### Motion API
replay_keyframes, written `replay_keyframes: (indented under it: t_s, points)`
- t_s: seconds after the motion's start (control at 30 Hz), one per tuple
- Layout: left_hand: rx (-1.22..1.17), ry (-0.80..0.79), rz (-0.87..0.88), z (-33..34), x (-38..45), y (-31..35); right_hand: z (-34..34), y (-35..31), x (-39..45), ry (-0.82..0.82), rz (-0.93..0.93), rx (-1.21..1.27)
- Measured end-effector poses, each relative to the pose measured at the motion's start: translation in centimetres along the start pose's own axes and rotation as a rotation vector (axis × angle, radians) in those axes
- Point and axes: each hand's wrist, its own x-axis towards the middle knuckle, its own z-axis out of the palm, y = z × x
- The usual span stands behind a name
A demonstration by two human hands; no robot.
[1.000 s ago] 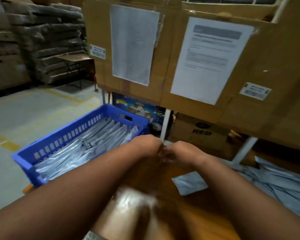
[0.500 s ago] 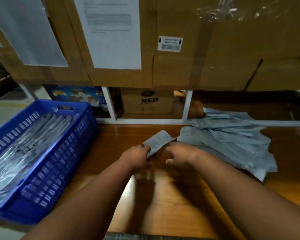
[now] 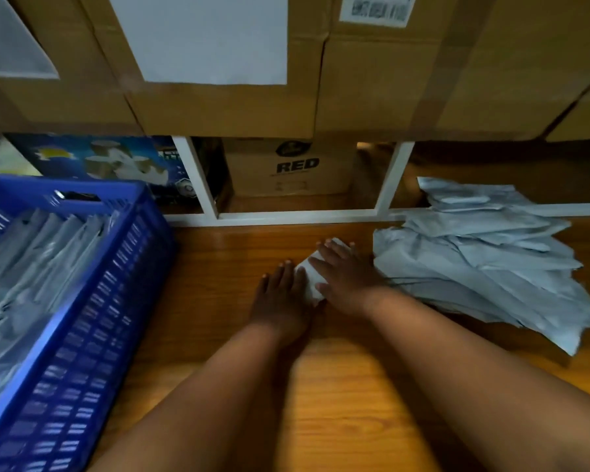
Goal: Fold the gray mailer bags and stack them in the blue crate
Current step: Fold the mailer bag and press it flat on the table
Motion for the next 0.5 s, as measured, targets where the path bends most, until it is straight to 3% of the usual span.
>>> replay_keyframes:
  t_s: [0.2,0.5]
  points:
    - [0.054,0.103,0.079,1.9,0.4,-1.7,3.9,1.7,1.6,0.037,0.09,0.021]
    - [0.108,0.08,0.161,1.6,0.7,-2.8,4.9,-1.0,-0.1,0.055,0.263,0.114]
